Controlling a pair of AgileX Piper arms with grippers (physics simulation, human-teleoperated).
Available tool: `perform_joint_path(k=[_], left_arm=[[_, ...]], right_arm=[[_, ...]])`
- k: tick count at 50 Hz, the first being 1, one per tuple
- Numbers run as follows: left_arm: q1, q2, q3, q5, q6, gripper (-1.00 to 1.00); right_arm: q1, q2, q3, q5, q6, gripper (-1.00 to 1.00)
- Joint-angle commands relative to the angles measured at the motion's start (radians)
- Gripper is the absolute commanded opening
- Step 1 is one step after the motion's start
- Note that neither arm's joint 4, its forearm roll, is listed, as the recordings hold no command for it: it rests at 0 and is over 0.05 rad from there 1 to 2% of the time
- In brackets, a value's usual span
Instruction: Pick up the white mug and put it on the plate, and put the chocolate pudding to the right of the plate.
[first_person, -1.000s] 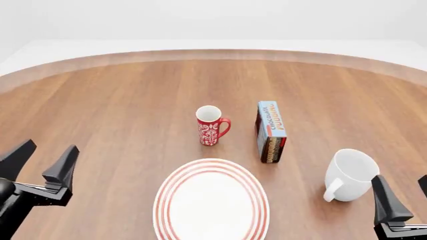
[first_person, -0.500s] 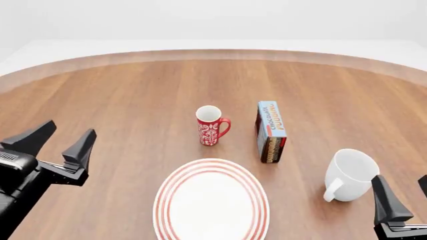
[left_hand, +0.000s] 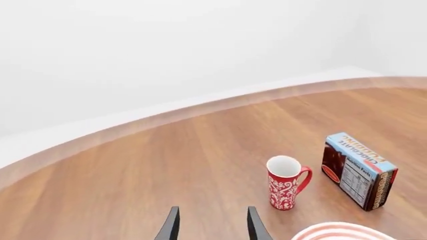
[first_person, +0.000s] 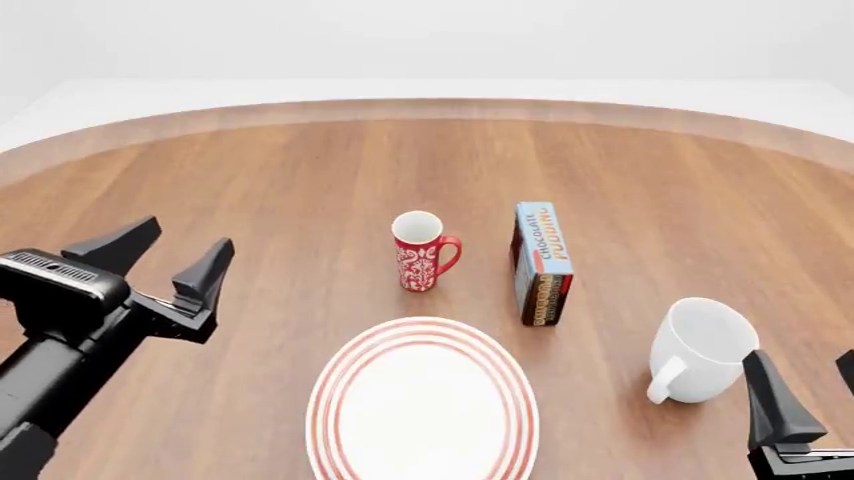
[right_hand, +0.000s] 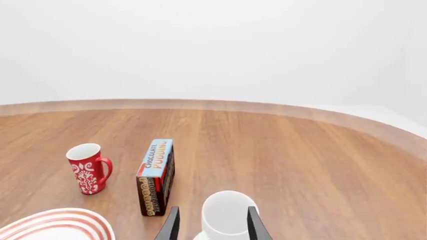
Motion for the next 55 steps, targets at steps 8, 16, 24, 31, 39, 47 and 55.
perform_joint_path(k=[8,16,24,31,39,47,55], left_arm=[[-0.069,0.154,-0.074,-0.055,0.007,1.0],[-0.102,0.215,-0.098,-0.084,0.002,1.0],[-0.129,0.252,-0.116,-0.095,-0.001,1.0],[-0.155,0.285,-0.134,-0.101,-0.003,1.0],[-0.19,0.325,-0.155,-0.106,-0.004,1.0],[-0.223,0.363,-0.171,-0.116,-0.007,1.0],[-0.253,0.39,-0.186,-0.122,-0.008,1.0]], right_arm=[[0.0,0.0,0.0,0.0,0.0,1.0],[0.0,0.0,0.0,0.0,0.0,1.0],[-0.001,0.0,0.0,0.0,0.0,1.0],[0.0,0.0,0.0,0.0,0.0,1.0],[0.0,0.0,0.0,0.0,0.0,1.0],[0.0,0.0,0.0,0.0,0.0,1.0],[0.0,0.0,0.0,0.0,0.0,1.0]])
